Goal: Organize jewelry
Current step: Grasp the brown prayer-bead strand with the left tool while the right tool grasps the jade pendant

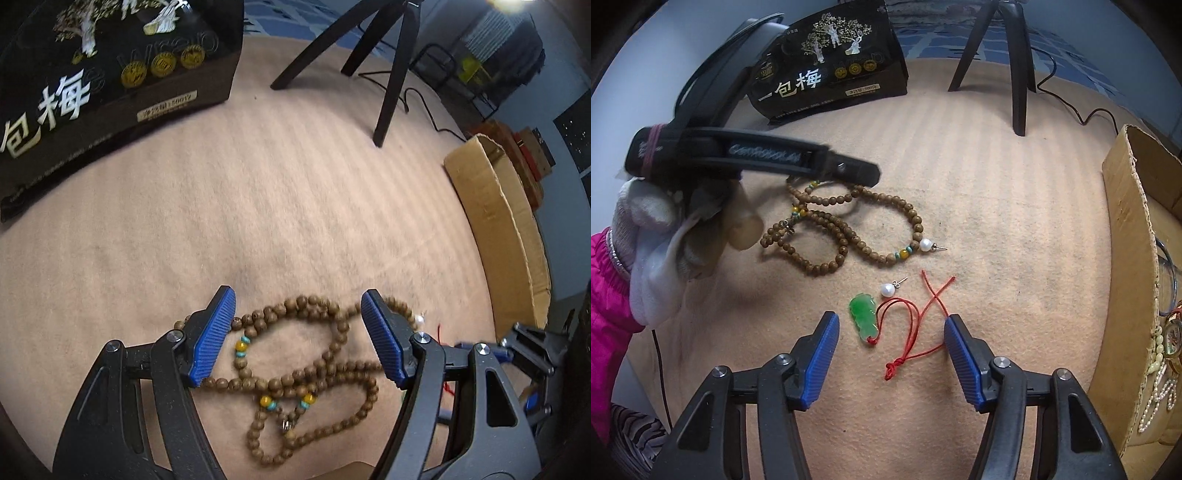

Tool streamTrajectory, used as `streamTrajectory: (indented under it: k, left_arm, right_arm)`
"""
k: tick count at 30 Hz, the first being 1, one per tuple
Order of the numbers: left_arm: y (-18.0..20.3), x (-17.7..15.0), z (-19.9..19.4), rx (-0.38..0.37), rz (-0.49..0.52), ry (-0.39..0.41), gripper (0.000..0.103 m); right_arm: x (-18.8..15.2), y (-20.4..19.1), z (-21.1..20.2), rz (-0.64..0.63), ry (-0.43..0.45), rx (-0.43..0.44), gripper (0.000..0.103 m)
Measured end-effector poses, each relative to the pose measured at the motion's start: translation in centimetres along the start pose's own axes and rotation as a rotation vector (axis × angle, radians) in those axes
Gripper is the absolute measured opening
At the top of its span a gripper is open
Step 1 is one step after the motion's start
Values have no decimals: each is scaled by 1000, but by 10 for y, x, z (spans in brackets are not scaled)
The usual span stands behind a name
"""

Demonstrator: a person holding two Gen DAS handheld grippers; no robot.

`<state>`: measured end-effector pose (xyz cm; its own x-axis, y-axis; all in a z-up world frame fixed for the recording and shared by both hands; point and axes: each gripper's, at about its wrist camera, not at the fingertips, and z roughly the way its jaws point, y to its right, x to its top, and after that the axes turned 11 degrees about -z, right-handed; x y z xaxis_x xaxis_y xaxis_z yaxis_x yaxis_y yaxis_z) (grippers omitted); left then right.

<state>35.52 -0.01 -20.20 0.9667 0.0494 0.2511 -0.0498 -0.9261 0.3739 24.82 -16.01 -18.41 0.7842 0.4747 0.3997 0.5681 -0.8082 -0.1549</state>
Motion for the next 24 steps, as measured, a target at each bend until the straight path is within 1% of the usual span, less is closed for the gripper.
streamTrajectory:
  k: [6, 10, 12, 14, 17, 21, 24]
  left_arm:
    - [-3, -28, -9, 3, 38, -31, 73]
    - [-3, -47, -17, 19, 77, -38, 73]
    - [-2, -55, -19, 33, 102, -39, 73]
    - [3, -65, -19, 72, 150, -30, 73]
    - [11, -76, -16, 130, 228, -6, 73]
    - [9, -80, -18, 150, 222, 19, 73]
    - [9, -79, -19, 168, 229, 42, 73]
  right_arm:
    - [-2, 3, -5, 2, 6, -7, 58]
    - [-5, 7, -7, 9, 5, -6, 50]
    - [-4, 6, -6, 3, 3, -5, 48]
    - [-3, 3, -4, -20, -4, -12, 45]
    - [-1, -6, 1, -66, -14, -25, 44]
    - [4, -19, 8, -129, -25, -47, 42]
    - [6, -24, 12, -148, -30, -59, 41]
